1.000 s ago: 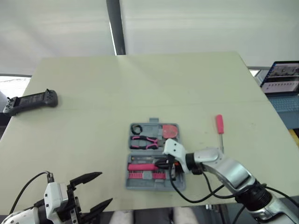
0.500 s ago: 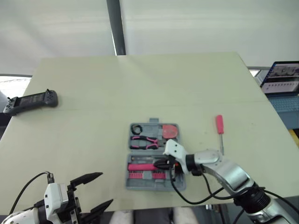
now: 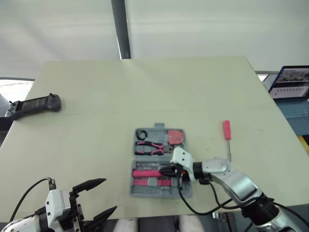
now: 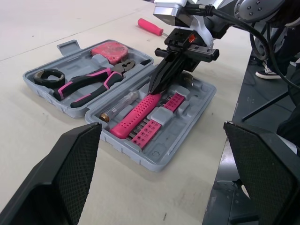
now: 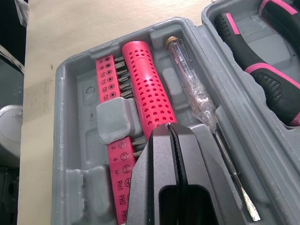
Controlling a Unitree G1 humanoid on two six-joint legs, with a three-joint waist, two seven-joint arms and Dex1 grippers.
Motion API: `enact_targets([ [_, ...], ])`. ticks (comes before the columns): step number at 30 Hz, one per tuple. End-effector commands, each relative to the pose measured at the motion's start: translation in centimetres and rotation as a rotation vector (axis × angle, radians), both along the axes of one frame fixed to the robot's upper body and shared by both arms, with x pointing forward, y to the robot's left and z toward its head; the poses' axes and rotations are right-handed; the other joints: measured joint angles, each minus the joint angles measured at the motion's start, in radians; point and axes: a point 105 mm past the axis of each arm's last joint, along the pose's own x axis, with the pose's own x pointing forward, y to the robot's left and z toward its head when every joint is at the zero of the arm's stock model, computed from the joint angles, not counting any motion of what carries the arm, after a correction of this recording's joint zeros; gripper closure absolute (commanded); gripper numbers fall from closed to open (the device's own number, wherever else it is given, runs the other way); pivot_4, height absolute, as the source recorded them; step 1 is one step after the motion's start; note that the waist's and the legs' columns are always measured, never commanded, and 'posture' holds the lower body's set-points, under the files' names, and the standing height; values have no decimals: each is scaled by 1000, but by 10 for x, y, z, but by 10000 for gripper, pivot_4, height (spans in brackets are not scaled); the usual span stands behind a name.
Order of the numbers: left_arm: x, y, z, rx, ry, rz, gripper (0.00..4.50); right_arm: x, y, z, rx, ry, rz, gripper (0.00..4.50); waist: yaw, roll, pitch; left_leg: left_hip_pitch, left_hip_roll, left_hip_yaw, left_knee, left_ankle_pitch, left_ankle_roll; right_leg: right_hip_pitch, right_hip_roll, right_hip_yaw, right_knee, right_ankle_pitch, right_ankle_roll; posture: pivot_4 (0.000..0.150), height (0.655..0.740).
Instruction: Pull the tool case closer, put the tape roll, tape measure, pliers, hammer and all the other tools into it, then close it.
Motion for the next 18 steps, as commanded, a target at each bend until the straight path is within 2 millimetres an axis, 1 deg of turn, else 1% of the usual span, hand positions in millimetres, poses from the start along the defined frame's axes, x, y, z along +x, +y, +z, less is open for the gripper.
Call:
enact_targets([
  [1, -1, 1, 6, 8, -23, -8, 0, -13, -11, -35, -105, 100, -4, 44582, -1, 0, 0, 0, 0, 0, 0, 0, 0, 0, 0, 0, 0, 0, 0, 1500, 7400],
  [13, -2, 2, 7, 14, -23, -7, 0, -22, -21, -61, -175, 133, -8, 44582, 3, -1, -18, 5, 0, 0, -4, 0, 0, 6, 0, 0, -4, 0, -1, 1500, 7400],
  [16, -2, 2, 7, 15, -25, -7, 0, -23, -20, -63, -177, 139, -11, 44582, 4, -2, -19, 16, 1, 1, -9, -1, 0, 16, 0, 0, -9, -1, -2, 1500, 7400],
  [18, -2, 2, 7, 15, -25, -7, 0, -23, -20, -65, -180, 145, -15, 44582, 4, -2, -21, 20, 2, 0, -10, -2, 0, 20, 1, 0, -12, -2, -3, 1500, 7400],
])
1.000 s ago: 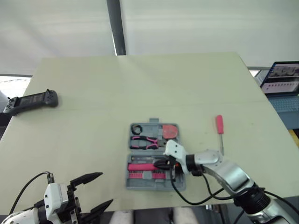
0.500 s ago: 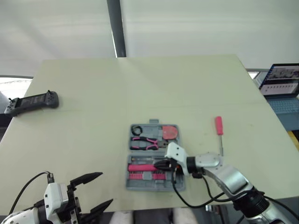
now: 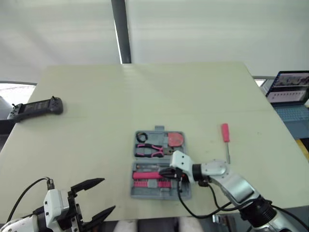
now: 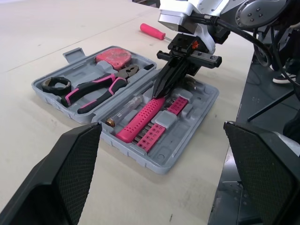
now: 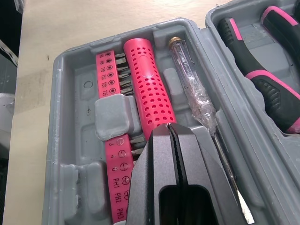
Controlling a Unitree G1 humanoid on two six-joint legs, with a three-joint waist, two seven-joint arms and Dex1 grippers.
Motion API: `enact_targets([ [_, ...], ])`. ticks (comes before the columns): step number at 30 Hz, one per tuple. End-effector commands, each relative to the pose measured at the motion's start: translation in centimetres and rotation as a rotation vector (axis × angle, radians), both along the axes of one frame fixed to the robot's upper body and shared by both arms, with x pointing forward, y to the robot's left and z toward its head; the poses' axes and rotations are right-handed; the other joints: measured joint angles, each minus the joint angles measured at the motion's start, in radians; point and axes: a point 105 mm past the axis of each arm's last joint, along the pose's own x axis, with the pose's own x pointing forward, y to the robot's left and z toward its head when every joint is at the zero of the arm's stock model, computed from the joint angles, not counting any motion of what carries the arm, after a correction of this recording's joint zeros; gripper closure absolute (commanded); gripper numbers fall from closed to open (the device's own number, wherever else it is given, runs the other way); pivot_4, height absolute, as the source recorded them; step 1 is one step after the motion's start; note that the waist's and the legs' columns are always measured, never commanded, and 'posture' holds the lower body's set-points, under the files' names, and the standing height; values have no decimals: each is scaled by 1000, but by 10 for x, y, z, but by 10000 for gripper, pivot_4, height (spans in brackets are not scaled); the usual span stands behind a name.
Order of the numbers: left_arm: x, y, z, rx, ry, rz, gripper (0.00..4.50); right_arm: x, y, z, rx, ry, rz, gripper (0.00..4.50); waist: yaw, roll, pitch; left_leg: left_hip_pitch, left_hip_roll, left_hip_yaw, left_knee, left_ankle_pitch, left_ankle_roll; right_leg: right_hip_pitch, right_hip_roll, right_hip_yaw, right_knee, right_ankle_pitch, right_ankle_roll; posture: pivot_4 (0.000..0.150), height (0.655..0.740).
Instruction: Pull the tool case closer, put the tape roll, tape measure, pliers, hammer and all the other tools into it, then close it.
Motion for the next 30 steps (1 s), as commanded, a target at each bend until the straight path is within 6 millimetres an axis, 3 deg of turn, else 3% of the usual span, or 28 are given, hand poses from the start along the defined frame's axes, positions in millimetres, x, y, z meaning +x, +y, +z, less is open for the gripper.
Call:
enact_targets([
  [1, -2, -1, 6, 2, -18, -12, 0, -20, -19, -54, -163, 173, -42, 44582, 0, 0, -1, 0, 1, 0, 0, 0, 0, 0, 1, 0, 0, 0, 0, 1500, 7400],
  [21, -2, -1, 7, 4, -14, -18, 0, -29, -27, -73, -192, 239, -72, 44582, 0, 1, -8, 4, 2, -2, -1, -4, 0, 8, 2, 0, -9, -1, -2, 1500, 7400],
  [27, 0, -1, 5, -3, -2, -25, 0, -24, -24, -57, -133, 196, -99, 44582, 3, 1, -8, 4, 3, -2, -1, -4, -1, 8, 1, 0, -10, -1, -2, 1500, 7400],
  [30, 5, -1, 3, -15, 23, -13, 0, -21, -23, -38, -73, 171, -116, 44582, 9, 3, -7, 2, 2, -2, 0, -4, 0, 8, 1, 0, -11, -1, -2, 1500, 7400],
])
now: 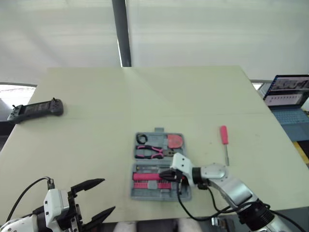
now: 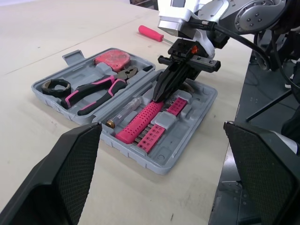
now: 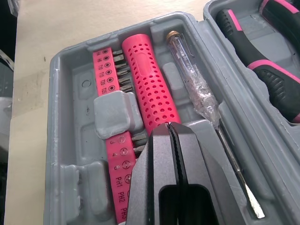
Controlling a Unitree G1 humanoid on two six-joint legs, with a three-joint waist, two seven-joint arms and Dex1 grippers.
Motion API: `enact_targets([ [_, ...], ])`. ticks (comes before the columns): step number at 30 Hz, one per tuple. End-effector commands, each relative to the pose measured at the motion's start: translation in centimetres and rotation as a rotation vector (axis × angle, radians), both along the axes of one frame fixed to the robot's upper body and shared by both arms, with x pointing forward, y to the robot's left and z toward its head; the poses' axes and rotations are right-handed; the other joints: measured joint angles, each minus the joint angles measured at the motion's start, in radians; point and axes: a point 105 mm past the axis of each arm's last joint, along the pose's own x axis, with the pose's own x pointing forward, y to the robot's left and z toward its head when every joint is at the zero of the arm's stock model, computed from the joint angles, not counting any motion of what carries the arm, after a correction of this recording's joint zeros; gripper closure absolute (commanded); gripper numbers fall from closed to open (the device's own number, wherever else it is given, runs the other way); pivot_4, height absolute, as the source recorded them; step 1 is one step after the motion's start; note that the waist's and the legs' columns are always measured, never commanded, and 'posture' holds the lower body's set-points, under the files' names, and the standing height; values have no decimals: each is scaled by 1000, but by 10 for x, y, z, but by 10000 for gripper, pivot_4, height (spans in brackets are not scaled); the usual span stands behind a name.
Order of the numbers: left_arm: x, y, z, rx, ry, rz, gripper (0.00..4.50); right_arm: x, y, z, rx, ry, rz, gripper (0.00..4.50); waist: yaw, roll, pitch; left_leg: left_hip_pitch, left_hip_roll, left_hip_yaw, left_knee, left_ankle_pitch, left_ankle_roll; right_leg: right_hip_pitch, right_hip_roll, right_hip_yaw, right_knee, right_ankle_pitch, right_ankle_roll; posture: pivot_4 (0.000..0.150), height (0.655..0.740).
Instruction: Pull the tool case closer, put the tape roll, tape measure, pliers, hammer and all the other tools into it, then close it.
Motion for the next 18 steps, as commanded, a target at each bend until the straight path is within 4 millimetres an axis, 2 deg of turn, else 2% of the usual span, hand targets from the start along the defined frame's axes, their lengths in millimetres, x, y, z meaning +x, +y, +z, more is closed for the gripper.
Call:
enact_targets([
  [1, 5, -2, 2, -19, 26, 3, 0, -14, -18, -23, -81, 127, -67, 44582, 8, 2, 2, -1, 0, 0, 0, 0, 0, 0, 0, 0, 0, 0, 0, 1500, 7400],
  [4, 9, -8, 1, -15, 54, -12, 0, -8, -15, 9, 4, 58, -85, 44582, 12, 3, 5, -3, -2, -1, 0, -1, 1, -1, -1, 0, -3, 0, 0, 1500, 7400],
  [7, 14, -15, 5, -19, 49, -10, 0, -8, -16, 51, 102, 5, -106, 44582, 10, 12, 17, -5, -3, -2, 0, -1, 2, -3, -2, 2, -4, 1, 1, 1500, 7400],
  [11, 16, -18, 10, -26, 48, -3, 0, -15, -30, 83, 150, -24, -139, 44582, 6, 13, 21, -14, -2, -1, 0, -1, 1, -14, -1, 2, -2, 2, 4, 1500, 7400],
  [13, 17, -16, 10, -23, 42, 12, 0, -21, -49, 88, 126, -21, -177, 44582, 9, 13, 21, -19, -2, 0, 1, -1, 1, -18, -1, 0, -1, 2, 4, 1500, 7400],
  [18, 15, -9, 2, -7, 68, 44, 0, -35, -94, 76, 15, 21, -277, 44582, 24, 12, 22, -20, -3, 1, 2, -1, 1, -18, -1, -1, -2, 2, 4, 1500, 7400],
])
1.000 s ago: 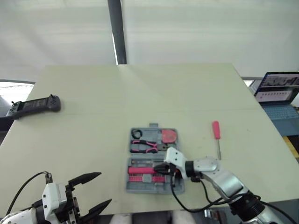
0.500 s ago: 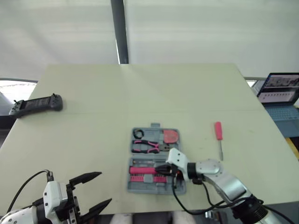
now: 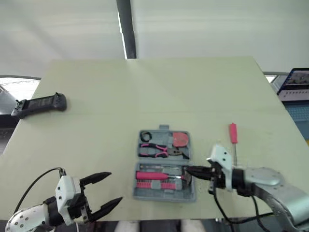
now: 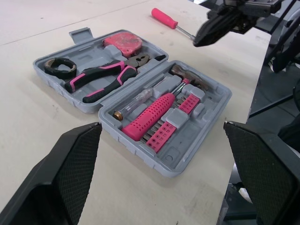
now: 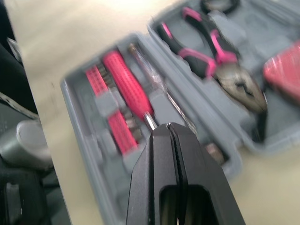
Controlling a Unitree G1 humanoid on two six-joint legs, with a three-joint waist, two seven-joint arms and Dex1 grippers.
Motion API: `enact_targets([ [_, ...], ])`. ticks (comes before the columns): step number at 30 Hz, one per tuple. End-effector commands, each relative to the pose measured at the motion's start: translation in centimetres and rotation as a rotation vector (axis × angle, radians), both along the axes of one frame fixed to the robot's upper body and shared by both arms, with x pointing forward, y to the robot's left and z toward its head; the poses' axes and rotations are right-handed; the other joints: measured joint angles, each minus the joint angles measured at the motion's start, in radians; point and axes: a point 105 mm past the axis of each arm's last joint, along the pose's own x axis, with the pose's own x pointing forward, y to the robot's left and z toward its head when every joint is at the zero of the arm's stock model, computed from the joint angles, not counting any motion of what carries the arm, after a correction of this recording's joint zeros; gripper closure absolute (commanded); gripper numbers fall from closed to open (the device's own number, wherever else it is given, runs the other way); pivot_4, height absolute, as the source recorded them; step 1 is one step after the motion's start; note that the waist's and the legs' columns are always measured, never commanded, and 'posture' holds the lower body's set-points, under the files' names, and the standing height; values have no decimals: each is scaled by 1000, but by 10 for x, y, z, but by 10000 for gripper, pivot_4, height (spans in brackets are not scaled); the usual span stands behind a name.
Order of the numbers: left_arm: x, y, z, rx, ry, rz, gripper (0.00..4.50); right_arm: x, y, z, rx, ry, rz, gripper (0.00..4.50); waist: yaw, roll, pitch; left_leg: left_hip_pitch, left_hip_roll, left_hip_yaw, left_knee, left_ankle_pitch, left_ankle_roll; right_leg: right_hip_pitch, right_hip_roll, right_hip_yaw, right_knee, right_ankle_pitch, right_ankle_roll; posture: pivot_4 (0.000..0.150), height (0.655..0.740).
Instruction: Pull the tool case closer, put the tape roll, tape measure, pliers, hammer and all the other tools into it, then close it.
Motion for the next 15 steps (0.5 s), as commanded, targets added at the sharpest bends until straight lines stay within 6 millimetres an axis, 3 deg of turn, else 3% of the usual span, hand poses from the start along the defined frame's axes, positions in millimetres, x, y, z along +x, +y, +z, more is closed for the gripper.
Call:
enact_targets([
  [1, -1, 6, -2, 4, 4, 31, 0, -11, -21, 2, -39, -3, -18, 44582, 2, 0, 0, 0, 0, 0, 1, 0, 0, 0, 0, 0, 1, 0, 0, 1500, 7400],
  [2, 0, 10, -5, 7, 8, 61, 0, -14, -33, -3, -66, 11, -43, 44582, 3, 0, 1, 0, 0, 1, 2, 0, 0, 1, 0, 1, 1, 0, 0, 1500, 7400],
  [4, 1, 19, -13, 16, 24, 111, 0, -20, -52, -9, -95, 57, -83, 36881, 3, -1, 1, 1, 0, 2, 3, 1, 1, 2, 0, 2, 1, 1, 1, 1500, 7400],
  [11, -13, 35, -18, 65, 27, 143, 0, -39, -78, -17, -147, 80, -80, 1945, 0, -6, 4, 2, 0, 3, 6, 2, 2, 2, 0, 4, 6, 2, 2, 1500, 7400],
  [15, -24, 49, -16, 107, 1, 202, 0, -51, -87, -14, -151, 80, -80, 370, 3, -6, 4, 2, 0, 3, 6, 2, 2, 2, 0, 4, 5, 2, 2, 1500, 7400],
])
